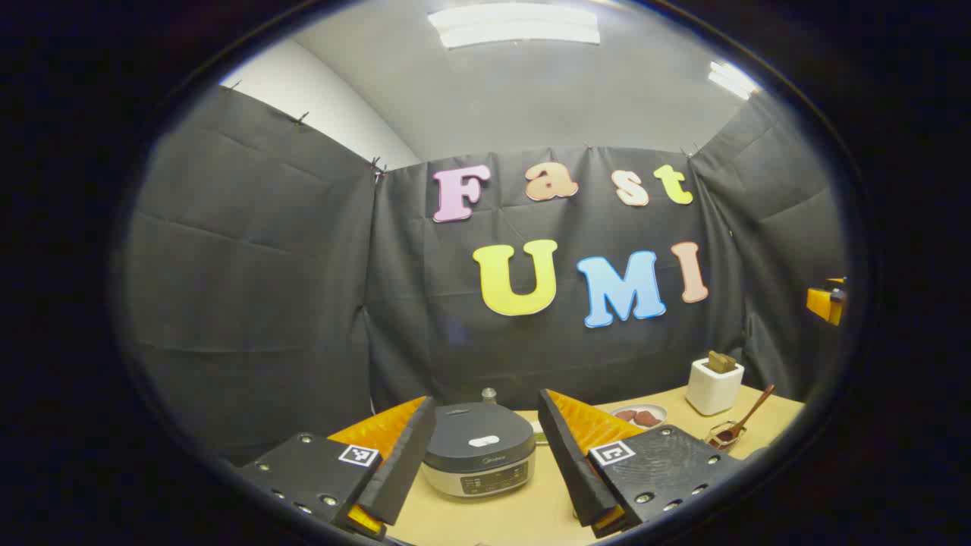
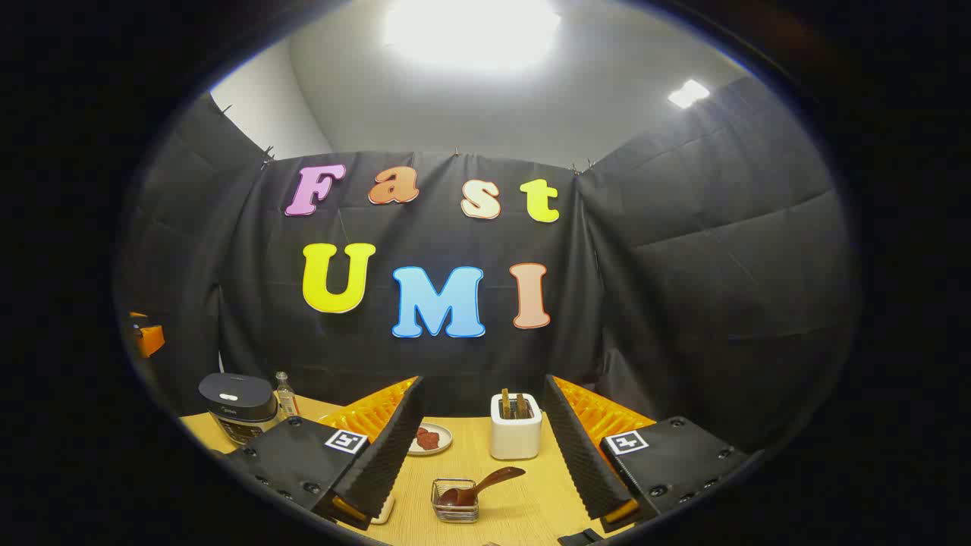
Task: Close the left gripper, press the button to open the rice cooker; take a wooden spoon from the chopstick holder with the right hand, scoop a spoonful of rice and pour it into the rice cooker, then put the wooden spoon back into the chopstick holder.
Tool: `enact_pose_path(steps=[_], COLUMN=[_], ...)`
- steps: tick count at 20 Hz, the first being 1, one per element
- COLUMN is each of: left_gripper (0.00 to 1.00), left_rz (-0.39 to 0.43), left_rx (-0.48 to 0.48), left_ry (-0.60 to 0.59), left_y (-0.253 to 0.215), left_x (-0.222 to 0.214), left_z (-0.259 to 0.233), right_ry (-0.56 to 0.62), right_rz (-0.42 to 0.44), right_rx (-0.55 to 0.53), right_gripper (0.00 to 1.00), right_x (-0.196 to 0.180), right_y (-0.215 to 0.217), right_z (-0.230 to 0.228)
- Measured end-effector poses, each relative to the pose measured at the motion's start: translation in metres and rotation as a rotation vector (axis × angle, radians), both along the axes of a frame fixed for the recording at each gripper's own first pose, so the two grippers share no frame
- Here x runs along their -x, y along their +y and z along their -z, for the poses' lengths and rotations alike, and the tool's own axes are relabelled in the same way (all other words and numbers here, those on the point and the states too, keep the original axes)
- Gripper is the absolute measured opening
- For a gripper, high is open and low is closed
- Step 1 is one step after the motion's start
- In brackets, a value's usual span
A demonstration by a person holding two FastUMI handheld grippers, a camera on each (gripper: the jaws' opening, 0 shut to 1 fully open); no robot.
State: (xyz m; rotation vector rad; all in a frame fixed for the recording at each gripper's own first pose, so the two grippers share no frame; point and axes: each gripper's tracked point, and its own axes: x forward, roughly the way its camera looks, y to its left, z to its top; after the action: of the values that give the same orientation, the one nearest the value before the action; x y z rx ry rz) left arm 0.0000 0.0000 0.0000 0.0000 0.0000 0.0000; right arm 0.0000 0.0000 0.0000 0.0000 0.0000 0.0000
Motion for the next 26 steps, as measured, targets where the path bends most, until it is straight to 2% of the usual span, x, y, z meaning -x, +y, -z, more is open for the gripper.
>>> enact_pose_path(steps=[11,26], left_gripper=[0.84,0.84], left_rz=[0.02,0.02], left_rx=[0.002,0.003], left_ry=[0.006,0.007], left_y=[-0.006,-0.011], left_x=[0.005,0.006], left_z=[-0.001,-0.005], right_ry=[0.004,0.019], right_rz=[0.025,0.013], right_rx=[-0.007,-0.005], right_gripper=[0.98,0.98], right_x=[0.004,-0.001], right_y=[-0.009,-0.018], right_z=[0.002,0.01])
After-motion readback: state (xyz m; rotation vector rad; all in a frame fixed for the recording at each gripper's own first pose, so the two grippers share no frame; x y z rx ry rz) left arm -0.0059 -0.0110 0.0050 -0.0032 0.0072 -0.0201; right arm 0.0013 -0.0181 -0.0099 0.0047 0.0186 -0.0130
